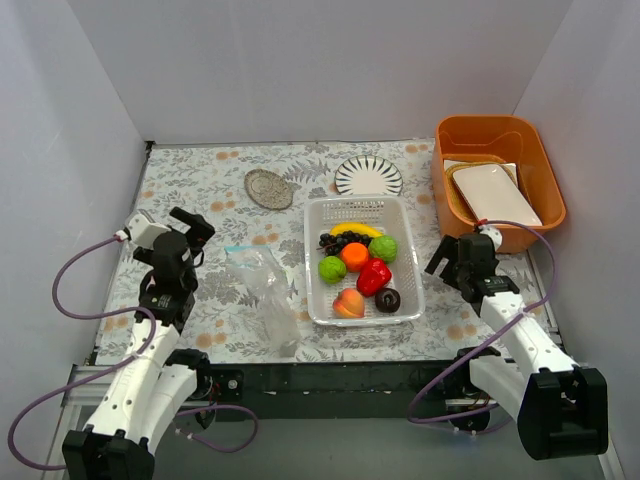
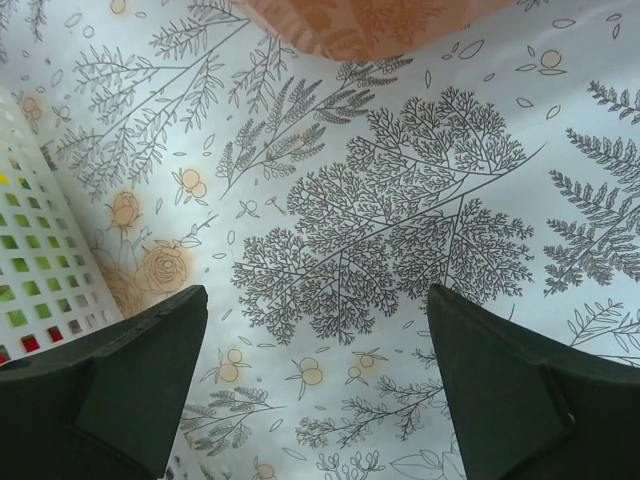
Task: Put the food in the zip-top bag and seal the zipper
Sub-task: Adjust the zipper food storage bag at the center of the board.
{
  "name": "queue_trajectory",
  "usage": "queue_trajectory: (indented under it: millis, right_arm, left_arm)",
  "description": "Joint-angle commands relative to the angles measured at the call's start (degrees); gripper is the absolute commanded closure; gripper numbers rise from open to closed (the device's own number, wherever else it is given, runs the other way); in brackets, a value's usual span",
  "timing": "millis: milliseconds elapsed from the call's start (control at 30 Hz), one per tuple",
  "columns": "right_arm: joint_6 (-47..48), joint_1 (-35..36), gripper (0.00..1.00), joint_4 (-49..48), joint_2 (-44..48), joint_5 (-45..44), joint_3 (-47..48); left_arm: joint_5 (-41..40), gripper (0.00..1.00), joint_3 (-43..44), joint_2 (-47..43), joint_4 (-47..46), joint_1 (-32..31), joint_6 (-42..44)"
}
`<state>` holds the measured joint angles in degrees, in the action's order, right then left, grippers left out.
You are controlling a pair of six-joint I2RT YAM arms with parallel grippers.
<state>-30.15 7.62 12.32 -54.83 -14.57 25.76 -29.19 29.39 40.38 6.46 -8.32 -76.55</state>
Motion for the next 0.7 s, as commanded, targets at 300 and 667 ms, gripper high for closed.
queue_trajectory:
  millis: [300, 667]
  right_arm:
    - [-4.6, -0.1, 0.02, 17.9, 2.3, 9.4, 9.2]
    - [4.8, -0.1, 0.02, 23.2, 12.4, 23.4, 10.7]
  left_arm:
    - [17.8, 0.02, 20.0, 1.2, 29.0, 0.1, -8.6]
    - [27.2, 0.02, 19.5, -2.3, 33.4, -0.6, -7.4]
